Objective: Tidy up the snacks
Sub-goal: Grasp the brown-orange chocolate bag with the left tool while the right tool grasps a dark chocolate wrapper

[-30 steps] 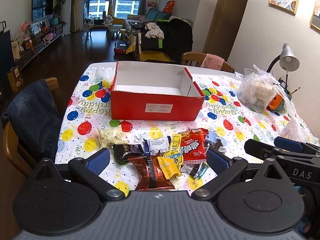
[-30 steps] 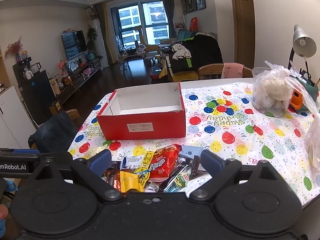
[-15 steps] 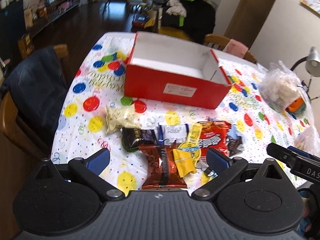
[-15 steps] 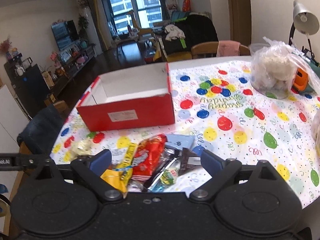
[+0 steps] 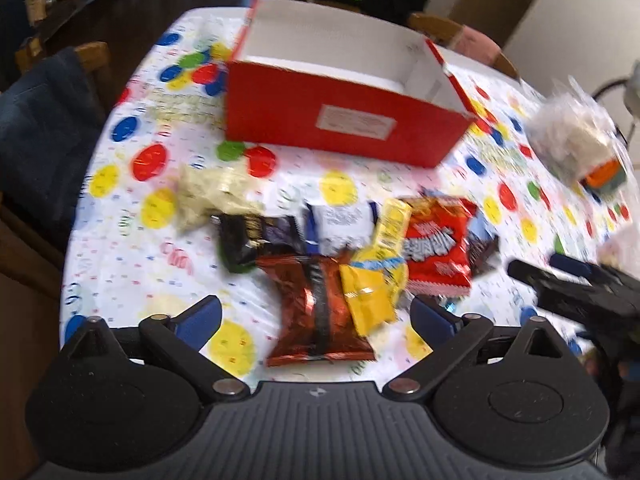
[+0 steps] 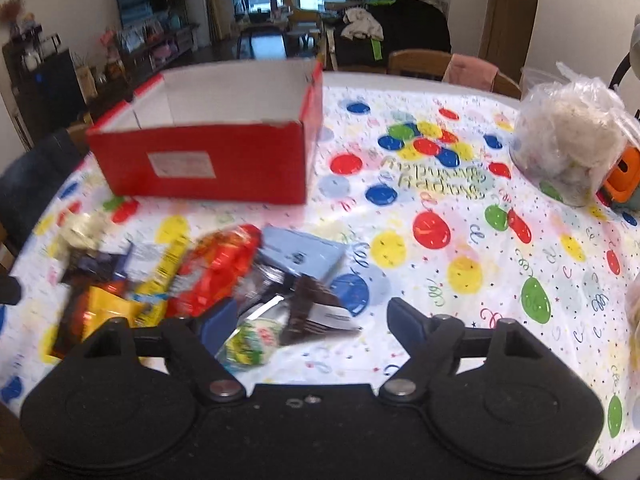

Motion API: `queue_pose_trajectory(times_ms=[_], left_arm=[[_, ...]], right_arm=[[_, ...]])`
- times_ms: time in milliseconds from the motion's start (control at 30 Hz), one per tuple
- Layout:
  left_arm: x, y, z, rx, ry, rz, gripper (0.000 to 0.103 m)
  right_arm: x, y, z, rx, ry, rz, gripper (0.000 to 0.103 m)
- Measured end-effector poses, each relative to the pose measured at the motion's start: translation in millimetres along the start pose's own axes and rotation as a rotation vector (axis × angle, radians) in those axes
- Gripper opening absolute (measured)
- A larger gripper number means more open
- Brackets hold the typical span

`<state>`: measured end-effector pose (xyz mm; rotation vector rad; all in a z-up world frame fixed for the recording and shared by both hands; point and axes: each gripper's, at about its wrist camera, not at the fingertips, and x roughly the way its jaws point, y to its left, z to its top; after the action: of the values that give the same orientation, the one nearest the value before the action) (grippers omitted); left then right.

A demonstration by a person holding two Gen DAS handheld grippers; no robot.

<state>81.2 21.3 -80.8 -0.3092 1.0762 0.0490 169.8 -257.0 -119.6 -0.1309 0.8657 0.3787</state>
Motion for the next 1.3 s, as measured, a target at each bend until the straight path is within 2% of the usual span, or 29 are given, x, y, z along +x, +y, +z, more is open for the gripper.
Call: queue_pose_trajectory(times_ms=[100,200,300,433,667,733,967,1067,1233,1300], left_arm=[[8.9,-13.2,-1.2,0.061,0.013,0.002,0.09],[20.9,-16.0,-1.2,0.075,0.038,-0.005,0.09],[40.4,-14.1,-3.7,0.082,0.106,0.0,0.09],[58.5,-18.5,-11.8,0.104,0.169,0.003,0.09],[76.4,-21.0,-9.4,0.11,0.167,0.058,0.089],[81.0,-20.5,-9.9,0.106,0.18,0.065,0.075],[90.3,-17.1,-8.6,0.094,0.174,0.089,0.072],[90.1,-15.4,-6.6,0.086,0.167,0.09,0.068],[86.8,-7.9,-6.1,0.047,0.156,0.079,0.053],[84.0,-6.5,-5.9,0.042,0.149,0.082,0.051]], right_arm=[[13.8,-6.1,1.4,-0.008,0.015,0.001,0.073],[24.8,-9.1,2.8,-0.018,0.034,0.008,0.068],[34.6,-10.3,3.3,-0.025,0.054,0.019,0.061],[43.9,-10.5,4.1,-0.037,0.068,0.028,0.059],[60.0,-8.8,8.0,-0.046,0.089,0.039,0.057],[62.0,-9.2,7.2,-0.042,0.095,0.045,0.055],[65.2,-11.2,6.9,-0.03,0.103,0.066,0.049],[64.5,-11.9,6.5,-0.023,0.101,0.069,0.047],[59.8,-15.7,4.5,0.005,0.097,0.066,0.043],[56.8,-17.8,3.0,0.021,0.094,0.065,0.041]])
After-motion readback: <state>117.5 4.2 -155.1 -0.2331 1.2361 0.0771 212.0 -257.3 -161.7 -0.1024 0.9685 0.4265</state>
